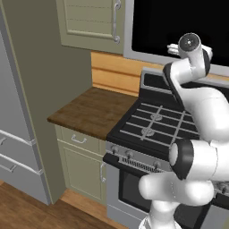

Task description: Pick the mushroom from the sink and place it in the bowl. Then pick the bowl and place it in the microwave. Then close the microwave door and press the start button.

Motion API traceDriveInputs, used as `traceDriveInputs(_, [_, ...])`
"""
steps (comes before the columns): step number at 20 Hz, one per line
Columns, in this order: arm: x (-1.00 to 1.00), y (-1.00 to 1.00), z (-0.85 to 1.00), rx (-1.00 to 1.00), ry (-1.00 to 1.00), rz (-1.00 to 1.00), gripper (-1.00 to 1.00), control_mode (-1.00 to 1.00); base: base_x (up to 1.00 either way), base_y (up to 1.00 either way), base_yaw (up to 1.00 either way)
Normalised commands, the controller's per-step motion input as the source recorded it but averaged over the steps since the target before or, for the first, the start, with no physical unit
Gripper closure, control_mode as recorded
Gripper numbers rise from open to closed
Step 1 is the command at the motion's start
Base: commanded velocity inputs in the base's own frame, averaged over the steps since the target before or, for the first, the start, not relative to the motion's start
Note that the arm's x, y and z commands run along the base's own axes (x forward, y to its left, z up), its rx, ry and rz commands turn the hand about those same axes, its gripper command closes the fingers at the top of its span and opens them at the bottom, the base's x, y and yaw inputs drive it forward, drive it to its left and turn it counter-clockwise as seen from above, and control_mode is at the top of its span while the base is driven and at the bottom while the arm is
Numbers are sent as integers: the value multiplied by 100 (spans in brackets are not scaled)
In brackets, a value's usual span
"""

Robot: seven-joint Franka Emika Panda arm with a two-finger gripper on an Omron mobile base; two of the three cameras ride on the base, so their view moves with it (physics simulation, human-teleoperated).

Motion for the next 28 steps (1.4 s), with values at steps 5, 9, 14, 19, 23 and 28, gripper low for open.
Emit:
traceDriveInputs(5, [70, -31, 0, 1, 0, 2, -100, -100, 0, 0, 0])
traceDriveInputs(9, [84, -45, -5, 1, 0, 5, -100, -100, 0, 0, 0])
traceDriveInputs(14, [-8, -12, -6, 0, -3, 5, -100, -100, 0, 0, 0])
traceDriveInputs(19, [-100, 0, 0, -1, -16, 6, -100, -100, 0, 0, 0])
traceDriveInputs(23, [-100, 2, -26, -9, -43, 15, -100, -100, 0, 0, 0])
traceDriveInputs(28, [-100, 18, -11, -14, -41, 17, 100, -100, 0, 0, 0])
